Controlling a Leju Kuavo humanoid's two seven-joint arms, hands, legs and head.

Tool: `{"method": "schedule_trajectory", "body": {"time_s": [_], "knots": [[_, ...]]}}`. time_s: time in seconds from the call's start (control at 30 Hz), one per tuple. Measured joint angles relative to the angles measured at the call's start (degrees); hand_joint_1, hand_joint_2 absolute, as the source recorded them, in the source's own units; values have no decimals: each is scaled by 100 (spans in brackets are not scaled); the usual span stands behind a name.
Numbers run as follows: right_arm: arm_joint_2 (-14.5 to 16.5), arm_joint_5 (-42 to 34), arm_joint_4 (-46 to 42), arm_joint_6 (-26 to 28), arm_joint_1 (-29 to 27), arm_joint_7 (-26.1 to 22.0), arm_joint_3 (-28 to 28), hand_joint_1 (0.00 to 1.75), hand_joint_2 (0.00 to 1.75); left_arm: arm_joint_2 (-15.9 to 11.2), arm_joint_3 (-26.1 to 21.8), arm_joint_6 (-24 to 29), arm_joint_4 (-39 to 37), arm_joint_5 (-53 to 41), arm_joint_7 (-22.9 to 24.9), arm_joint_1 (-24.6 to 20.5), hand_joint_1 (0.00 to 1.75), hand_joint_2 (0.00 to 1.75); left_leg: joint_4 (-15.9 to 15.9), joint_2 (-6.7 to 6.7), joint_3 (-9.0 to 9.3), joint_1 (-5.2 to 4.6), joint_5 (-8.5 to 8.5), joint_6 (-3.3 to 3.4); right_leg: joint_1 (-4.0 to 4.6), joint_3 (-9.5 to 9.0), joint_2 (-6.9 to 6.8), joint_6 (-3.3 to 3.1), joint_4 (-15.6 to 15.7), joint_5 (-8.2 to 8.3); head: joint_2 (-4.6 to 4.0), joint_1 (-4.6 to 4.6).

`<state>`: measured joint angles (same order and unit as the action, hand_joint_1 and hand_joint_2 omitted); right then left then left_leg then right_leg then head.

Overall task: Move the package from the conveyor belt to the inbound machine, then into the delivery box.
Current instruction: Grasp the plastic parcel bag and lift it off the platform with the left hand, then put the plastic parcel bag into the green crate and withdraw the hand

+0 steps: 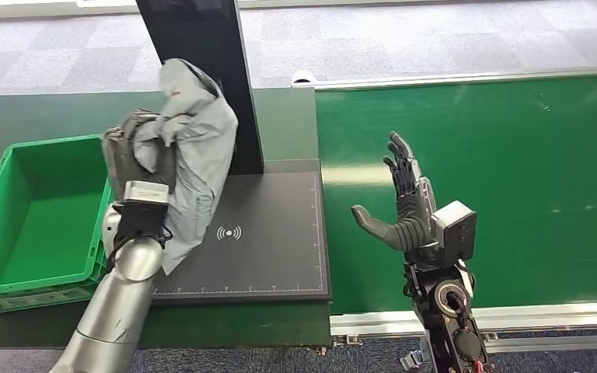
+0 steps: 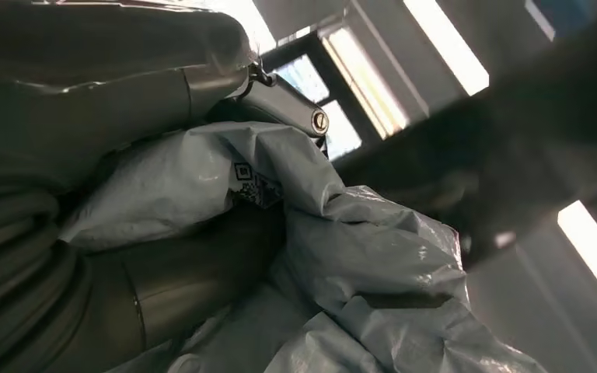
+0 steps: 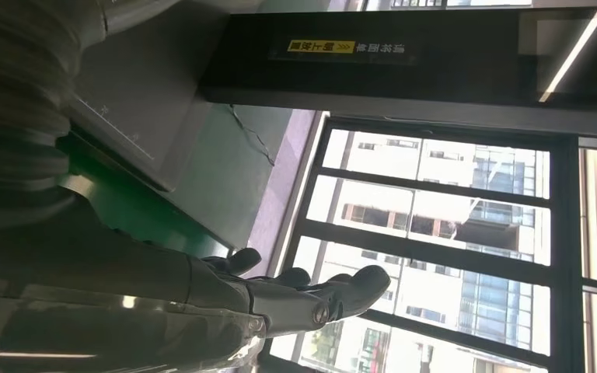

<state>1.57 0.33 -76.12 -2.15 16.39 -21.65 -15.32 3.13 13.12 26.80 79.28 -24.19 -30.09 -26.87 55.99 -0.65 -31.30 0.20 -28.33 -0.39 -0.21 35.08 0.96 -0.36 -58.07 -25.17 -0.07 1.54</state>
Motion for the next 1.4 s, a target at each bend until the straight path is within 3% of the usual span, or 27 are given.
{"method": "schedule_trajectory", "body": {"time_s": [0.17, 0.37, 0.6, 0.83, 0.87, 0.97, 1.0, 1.1, 1.2, 1.23, 1.33, 1.4], "knots": [[-49, 19, -164, 93, -204, -9, 61, 0, 175, -111, -899, 32, 532, 409, -29, 79, 175, 175, 0, -3, 2, 1, 2, -1, 1, -1, -1, -1, 0, 0, 0, 1], [-71, 48, -291, 119, -339, -14, 50, 0, 175, -463, -2146, -1, -912, 752, 234, -828, 175, 175, -1, 3, 6, 3, 15, -10, 5, 0, 3, -15, -2, 12, 0, 1], [-45, 39, -294, 113, -304, -1, -72, 0, 175, -1060, -2610, 762, -3089, -231, 931, -1748, 175, 175, -1, 5, 3, 4, 18, -11, 7, 2, 6, -16, -4, 13, 0, -1], [-1, -4, -246, 85, -179, 16, -216, 0, 175, -1486, -2686, 1095, -4464, -708, 1310, -2128, 175, 175, -1, 3, -3, 4, 17, -11, 6, 4, 3, -16, -4, 12, 0, -2], [4, -13, -231, 77, -159, 19, -237, 0, 175, -1527, -2691, 1127, -4575, -785, 1392, -2158, 150, 175, -1, 3, -4, 4, 17, -11, 6, 4, 4, -16, -4, 12, 0, -2], [22, -34, -168, 49, -92, 33, -299, 0, 175, -1651, -2749, 1173, -4841, -1053, 1659, -2227, 19, 175, -1, 5, -4, 4, 17, -11, 6, 6, 5, -16, -4, 12, 0, -2], [31, -39, -137, 45, -62, 38, -320, 0, 175, -1689, -2795, 1116, -4922, -1036, 1665, -2257, 0, 175, -1, 5, -3, 4, 18, -11, 6, 6, 5, -16, -3, 12, 0, -1], [53, -48, -25, 42, 36, 43, -388, 0, 175, -1743, -3101, 306, -5098, -180, 1236, -2353, 0, 175, -1, 2, -3, 4, 18, -11, 7, 8, 4, -16, -3, 12, 0, -1], [72, -49, 90, 29, 112, 41, -425, 0, 175, -1691, -3639, -1279, -5132, 1331, 656, -2377, 0, 44, -1, 2, -4, 4, 18, -11, 7, 8, 4, -16, -4, 12, 0, -1], [80, -49, 131, 26, 131, 40, -430, 0, 175, -1656, -3812, -1752, -5113, 1786, 532, -2361, 0, 44, -1, 3, -4, 4, 18, -11, 7, 8, 4, -16, -4, 12, 0, -1], [97, -46, 225, 27, 163, 33, -430, 0, 175, -1503, -4088, -2651, -4824, 2910, 374, -2181, 0, 175, -1, 4, -3, 3, 18, -11, 5, 7, 5, -16, -3, 12, 0, -2], [99, -34, 257, 41, 167, 33, -428, 0, 175, -1358, -4045, -2775, -4352, 3429, 347, -1897, 0, 175, 0, 3, -3, 1, 16, -11, 4, 7, 5, -16, -2, 12, 0, -2]]}}
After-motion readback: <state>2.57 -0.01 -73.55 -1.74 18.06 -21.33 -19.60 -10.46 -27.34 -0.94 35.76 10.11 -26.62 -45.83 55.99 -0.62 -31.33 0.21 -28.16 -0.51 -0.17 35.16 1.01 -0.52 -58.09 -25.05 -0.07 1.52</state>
